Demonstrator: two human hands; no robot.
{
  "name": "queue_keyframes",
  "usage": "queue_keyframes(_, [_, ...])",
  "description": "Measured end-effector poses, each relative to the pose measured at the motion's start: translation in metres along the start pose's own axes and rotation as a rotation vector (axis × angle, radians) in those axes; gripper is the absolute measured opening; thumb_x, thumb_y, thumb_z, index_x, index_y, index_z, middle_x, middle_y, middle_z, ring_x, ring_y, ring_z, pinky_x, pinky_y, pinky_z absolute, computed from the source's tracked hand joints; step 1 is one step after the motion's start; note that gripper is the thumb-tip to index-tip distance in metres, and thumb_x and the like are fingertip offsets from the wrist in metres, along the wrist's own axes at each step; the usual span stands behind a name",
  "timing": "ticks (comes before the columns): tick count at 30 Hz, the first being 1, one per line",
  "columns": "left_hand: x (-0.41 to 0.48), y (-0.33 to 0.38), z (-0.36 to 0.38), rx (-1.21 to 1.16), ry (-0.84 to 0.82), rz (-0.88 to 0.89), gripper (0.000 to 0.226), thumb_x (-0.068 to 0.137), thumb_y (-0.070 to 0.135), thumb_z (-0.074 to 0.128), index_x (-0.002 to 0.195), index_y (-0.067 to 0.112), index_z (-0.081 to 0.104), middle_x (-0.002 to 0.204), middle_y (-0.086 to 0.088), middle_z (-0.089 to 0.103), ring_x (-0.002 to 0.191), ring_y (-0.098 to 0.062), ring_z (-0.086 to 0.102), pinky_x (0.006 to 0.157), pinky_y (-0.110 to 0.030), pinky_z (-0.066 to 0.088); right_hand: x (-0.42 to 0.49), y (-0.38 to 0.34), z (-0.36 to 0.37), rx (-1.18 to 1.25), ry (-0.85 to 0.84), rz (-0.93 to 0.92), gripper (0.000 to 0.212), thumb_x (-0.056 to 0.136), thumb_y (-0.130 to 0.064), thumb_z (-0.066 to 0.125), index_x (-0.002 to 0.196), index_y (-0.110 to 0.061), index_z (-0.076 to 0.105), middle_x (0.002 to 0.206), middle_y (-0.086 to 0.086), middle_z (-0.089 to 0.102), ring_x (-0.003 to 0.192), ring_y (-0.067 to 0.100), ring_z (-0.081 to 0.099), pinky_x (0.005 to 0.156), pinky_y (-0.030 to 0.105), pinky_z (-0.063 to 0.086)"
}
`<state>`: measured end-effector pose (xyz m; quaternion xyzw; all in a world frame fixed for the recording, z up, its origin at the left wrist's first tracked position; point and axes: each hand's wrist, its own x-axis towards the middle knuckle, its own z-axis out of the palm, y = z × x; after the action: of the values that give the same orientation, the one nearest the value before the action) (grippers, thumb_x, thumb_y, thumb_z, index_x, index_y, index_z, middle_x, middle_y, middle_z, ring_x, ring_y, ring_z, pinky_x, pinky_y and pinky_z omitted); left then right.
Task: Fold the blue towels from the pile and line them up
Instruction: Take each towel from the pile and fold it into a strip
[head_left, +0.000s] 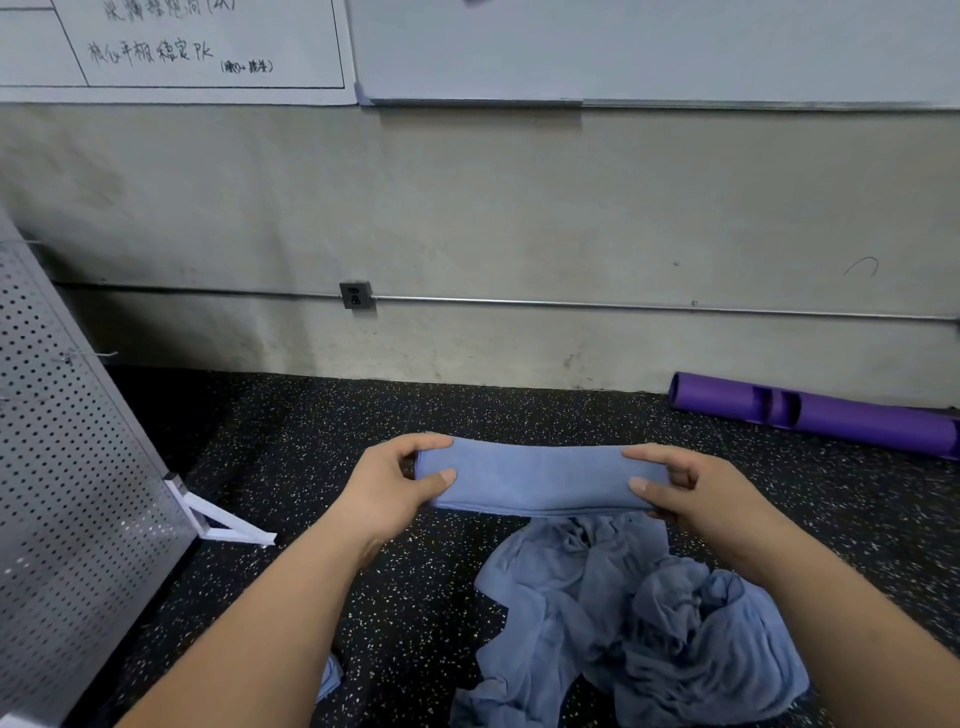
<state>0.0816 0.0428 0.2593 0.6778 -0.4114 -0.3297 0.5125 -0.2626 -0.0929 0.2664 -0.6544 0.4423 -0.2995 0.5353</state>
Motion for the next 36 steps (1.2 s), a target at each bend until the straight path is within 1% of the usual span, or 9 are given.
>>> queue_keyframes(2, [0.0,0.0,-0.004,0.004,-0.004,-0.006,0.037,0.089,0.012,0.085,0.113,0.04,0.079,0.122,0.003,0.073,0.087,-0.018,0.068,0.084,-0.038,0.064,0.0,0.0,-0.005,0.013,0.029,0.013,0.036,0.09,-0.013,0.083,0.119,-0.035,0.08,0.111,0.01,0.08,0.101,0.033,0.077,0.083,0.036,0.063])
queue_keyframes(6, [0.001,-0.003,-0.005,0.028,0.004,-0.005,0.039,0.093,0.002,0.079,0.117,0.033,0.078,0.111,-0.003,0.072,0.052,-0.002,0.052,0.054,-0.019,0.049,0.001,0.0,-0.003,0.019,0.08,0.021,0.035,0.093,-0.008,0.079,0.123,-0.027,0.077,0.1,0.004,0.082,0.088,0.025,0.076,0.087,0.044,0.065])
queue_keyframes(13, [0.006,-0.011,0.003,0.099,0.024,-0.029,0.044,0.099,0.002,0.068,0.114,0.042,0.076,0.11,-0.015,0.073,0.065,-0.021,0.05,0.056,-0.033,0.049,0.003,0.002,0.006,-0.102,0.113,-0.019,0.035,0.097,-0.006,0.074,0.124,-0.029,0.076,0.093,0.002,0.076,0.07,0.014,0.067,0.075,0.032,0.065])
queue_keyframes(17, [0.003,-0.007,0.009,0.124,0.027,-0.005,0.048,0.095,0.002,0.069,0.117,0.044,0.075,0.118,0.001,0.073,0.091,-0.031,0.072,0.085,-0.051,0.064,0.007,0.007,0.011,-0.221,0.16,-0.085,0.04,0.094,-0.012,0.079,0.124,-0.038,0.075,0.096,-0.001,0.074,0.066,0.014,0.067,0.079,0.043,0.066])
queue_keyframes(20, [0.001,-0.001,0.015,0.116,0.024,0.023,0.049,0.094,0.001,0.069,0.123,0.039,0.073,0.119,0.009,0.072,0.1,-0.02,0.072,0.086,-0.039,0.062,0.009,0.008,0.016,-0.324,0.189,-0.135,0.045,0.092,-0.02,0.08,0.126,-0.05,0.07,0.095,-0.008,0.07,0.072,0.02,0.067,0.079,0.045,0.062])
queue_keyframes(24, [-0.005,0.006,0.027,0.132,0.01,0.068,0.048,0.094,0.005,0.07,0.129,0.038,0.07,0.118,0.015,0.07,0.099,-0.002,0.069,0.077,-0.014,0.057,0.005,0.002,0.028,-0.428,0.221,-0.18,0.046,0.091,-0.023,0.078,0.126,-0.053,0.068,0.094,-0.017,0.065,0.074,0.003,0.06,0.07,0.025,0.044])
queue_keyframes(28, [-0.01,0.008,0.042,0.243,-0.014,0.13,0.051,0.093,0.016,0.072,0.136,0.044,0.065,0.124,0.02,0.068,0.109,0.002,0.065,0.1,-0.028,0.055,-0.003,-0.005,0.046,-0.469,0.22,-0.195,0.046,0.094,-0.021,0.073,0.13,-0.049,0.067,0.112,-0.023,0.068,0.093,-0.006,0.061,0.074,0.007,0.04])
queue_keyframes(32, [-0.016,0.012,0.059,0.305,-0.035,0.174,0.063,0.094,0.015,0.072,0.148,0.042,0.055,0.134,0.014,0.065,0.118,-0.001,0.062,0.106,-0.021,0.048,-0.009,-0.009,0.064,-0.461,0.199,-0.223,0.047,0.097,-0.019,0.07,0.137,-0.044,0.065,0.136,-0.02,0.066,0.119,0.007,0.062,0.1,0.026,0.05])
queue_keyframes(36, [-0.022,0.016,0.074,0.348,-0.019,0.171,0.071,0.094,0.016,0.072,0.158,0.035,0.044,0.141,0.012,0.061,0.123,-0.005,0.062,0.105,-0.018,0.044,-0.016,-0.014,0.08,-0.428,0.225,-0.248,0.052,0.098,-0.014,0.069,0.141,-0.043,0.061,0.119,-0.022,0.066,0.1,-0.006,0.061,0.084,0.004,0.043])
